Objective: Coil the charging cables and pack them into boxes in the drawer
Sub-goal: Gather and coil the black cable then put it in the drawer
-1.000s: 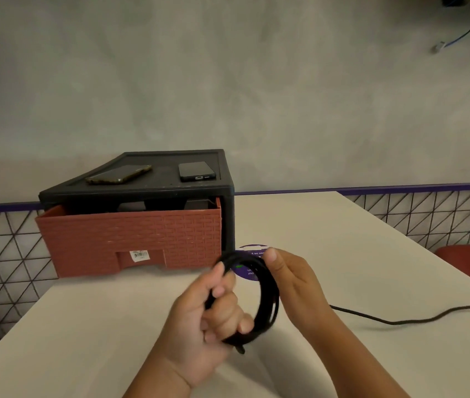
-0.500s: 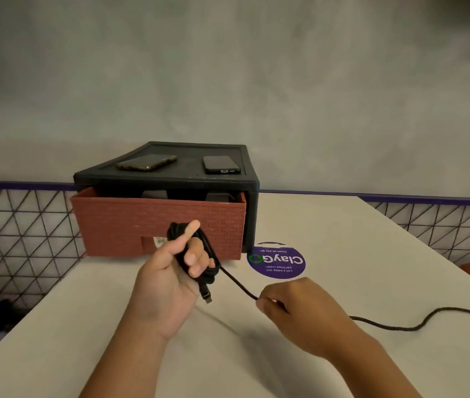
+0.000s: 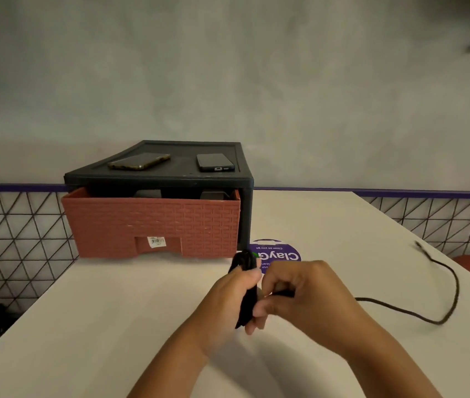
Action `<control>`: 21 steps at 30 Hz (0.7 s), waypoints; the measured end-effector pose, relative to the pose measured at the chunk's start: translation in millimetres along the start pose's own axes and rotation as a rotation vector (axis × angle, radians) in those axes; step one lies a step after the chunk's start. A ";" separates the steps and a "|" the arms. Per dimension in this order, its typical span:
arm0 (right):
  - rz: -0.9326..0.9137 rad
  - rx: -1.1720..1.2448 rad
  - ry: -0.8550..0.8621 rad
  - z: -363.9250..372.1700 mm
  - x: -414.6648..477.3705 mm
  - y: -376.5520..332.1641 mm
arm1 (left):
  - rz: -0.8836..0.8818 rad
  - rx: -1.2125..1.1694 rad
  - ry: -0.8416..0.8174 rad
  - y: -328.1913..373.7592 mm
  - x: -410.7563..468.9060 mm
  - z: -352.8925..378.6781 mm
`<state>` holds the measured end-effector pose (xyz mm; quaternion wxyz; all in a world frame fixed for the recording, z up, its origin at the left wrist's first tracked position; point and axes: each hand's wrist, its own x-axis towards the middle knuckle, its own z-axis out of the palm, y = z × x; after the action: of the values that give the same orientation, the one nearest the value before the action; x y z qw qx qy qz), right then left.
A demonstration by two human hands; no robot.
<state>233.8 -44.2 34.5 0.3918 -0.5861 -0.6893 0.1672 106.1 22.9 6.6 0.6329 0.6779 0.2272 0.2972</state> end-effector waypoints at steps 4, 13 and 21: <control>-0.005 0.191 0.243 -9.0 1.3 5.6 | 0.047 -0.077 -0.102 4.5 -1.8 -3.2; -0.096 0.196 0.246 9.9 9.5 30.0 | 0.037 -0.219 -0.101 10.8 -9.2 -0.3; 0.055 0.324 0.305 16.2 11.6 26.3 | -0.019 -0.380 -0.171 0.2 -6.1 5.8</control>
<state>239.5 -22.8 10.0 0.5759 -0.5527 -0.5697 0.1958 105.7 14.5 6.0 0.7691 0.5668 0.1189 0.2703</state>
